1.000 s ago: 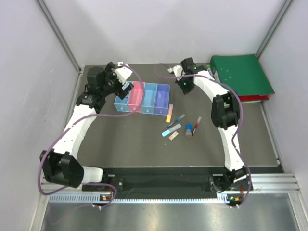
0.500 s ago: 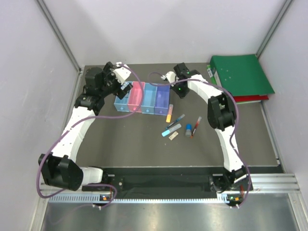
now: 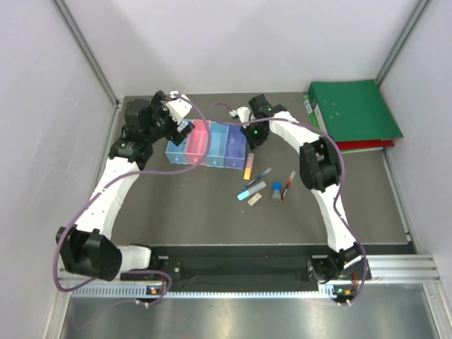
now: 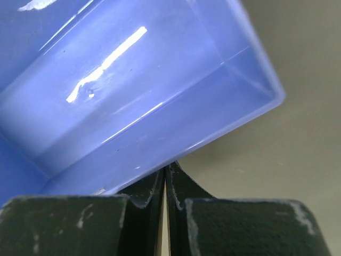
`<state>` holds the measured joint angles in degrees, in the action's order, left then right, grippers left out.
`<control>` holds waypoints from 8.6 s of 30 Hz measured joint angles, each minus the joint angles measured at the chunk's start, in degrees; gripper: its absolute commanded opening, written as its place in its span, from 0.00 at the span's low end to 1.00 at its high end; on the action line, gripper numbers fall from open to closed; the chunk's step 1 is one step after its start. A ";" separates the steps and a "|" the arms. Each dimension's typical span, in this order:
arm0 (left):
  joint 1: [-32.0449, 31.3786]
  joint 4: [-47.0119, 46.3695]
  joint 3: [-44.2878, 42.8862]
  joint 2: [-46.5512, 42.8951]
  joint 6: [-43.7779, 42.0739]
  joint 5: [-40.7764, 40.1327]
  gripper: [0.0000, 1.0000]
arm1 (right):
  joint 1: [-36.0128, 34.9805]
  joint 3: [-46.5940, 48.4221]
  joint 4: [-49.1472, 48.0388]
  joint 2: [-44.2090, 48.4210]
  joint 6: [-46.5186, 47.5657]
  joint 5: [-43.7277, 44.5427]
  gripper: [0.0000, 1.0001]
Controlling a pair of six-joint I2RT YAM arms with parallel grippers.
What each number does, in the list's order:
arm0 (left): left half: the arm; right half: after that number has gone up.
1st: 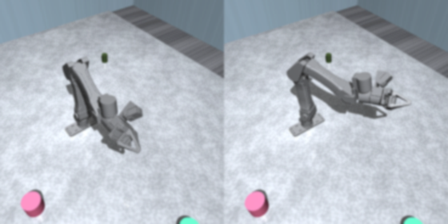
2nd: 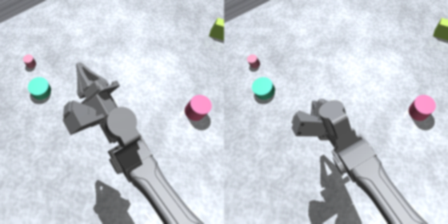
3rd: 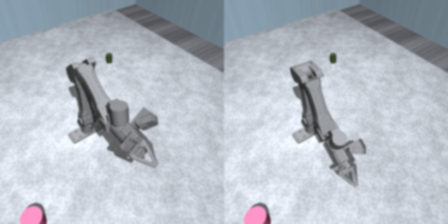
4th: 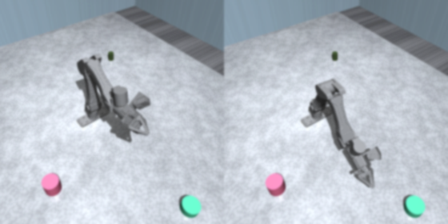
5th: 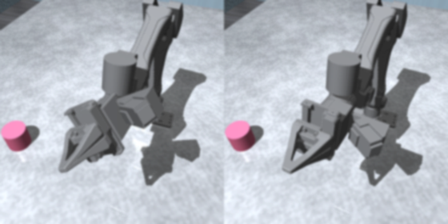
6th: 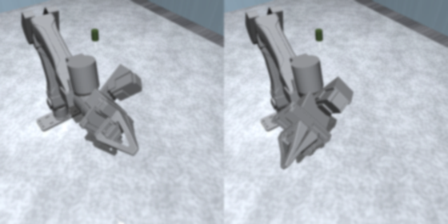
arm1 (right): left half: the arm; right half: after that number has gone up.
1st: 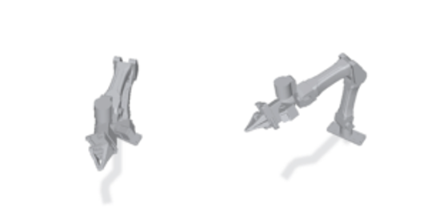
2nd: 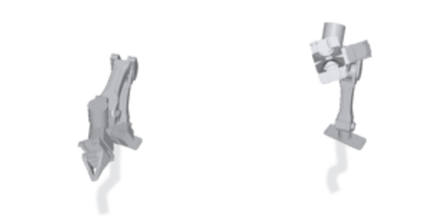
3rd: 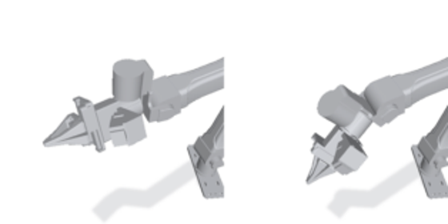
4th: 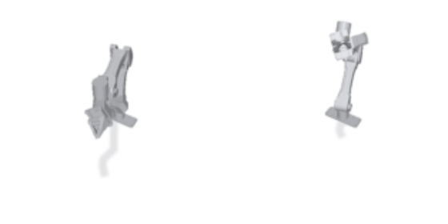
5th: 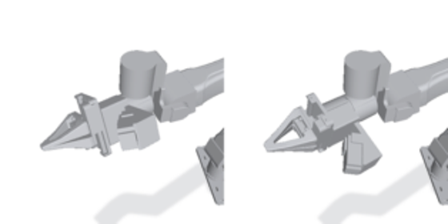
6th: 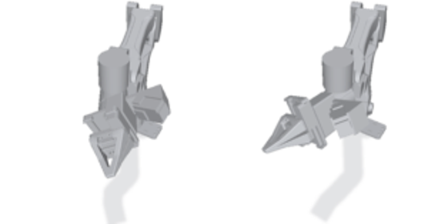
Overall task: Sort the stationery into containers
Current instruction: Move the pen to the center of the board, then move the storage box to the center of the board, then pick up the stationery from the center of the board.
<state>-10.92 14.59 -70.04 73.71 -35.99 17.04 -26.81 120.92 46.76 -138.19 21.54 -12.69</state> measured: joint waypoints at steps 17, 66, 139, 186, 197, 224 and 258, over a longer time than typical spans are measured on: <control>0.04 0.42 0.00 -0.57 -0.81 0.00 0.99 | -0.79 -13.42 -0.28 6.73 -5.84 -9.55 0.00; 0.74 -4.22 3.08 -1.36 -0.44 -0.22 0.99 | -0.55 9.11 4.52 2.60 -17.68 -8.00 0.80; 0.74 -3.89 0.90 0.00 -0.44 2.05 0.99 | 7.19 -7.72 -5.27 7.74 -28.44 37.42 0.00; -0.15 8.41 8.46 -8.07 -8.85 9.33 0.99 | -12.70 -43.78 -8.81 42.95 0.85 13.03 0.77; -1.25 8.13 8.81 -9.81 -7.45 8.87 0.99 | -15.28 -47.12 -14.05 40.52 -3.04 13.51 0.76; -1.38 11.19 6.25 -9.55 -9.86 7.54 0.99 | -19.17 -57.72 -15.50 37.18 -17.73 12.37 0.86; -2.73 13.60 4.31 -9.42 -11.74 6.47 0.99 | -22.16 -58.34 -21.31 36.46 -20.61 17.59 0.65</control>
<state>-13.65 28.18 -65.73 64.29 -47.72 23.51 -48.97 62.59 25.45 -101.73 0.93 4.91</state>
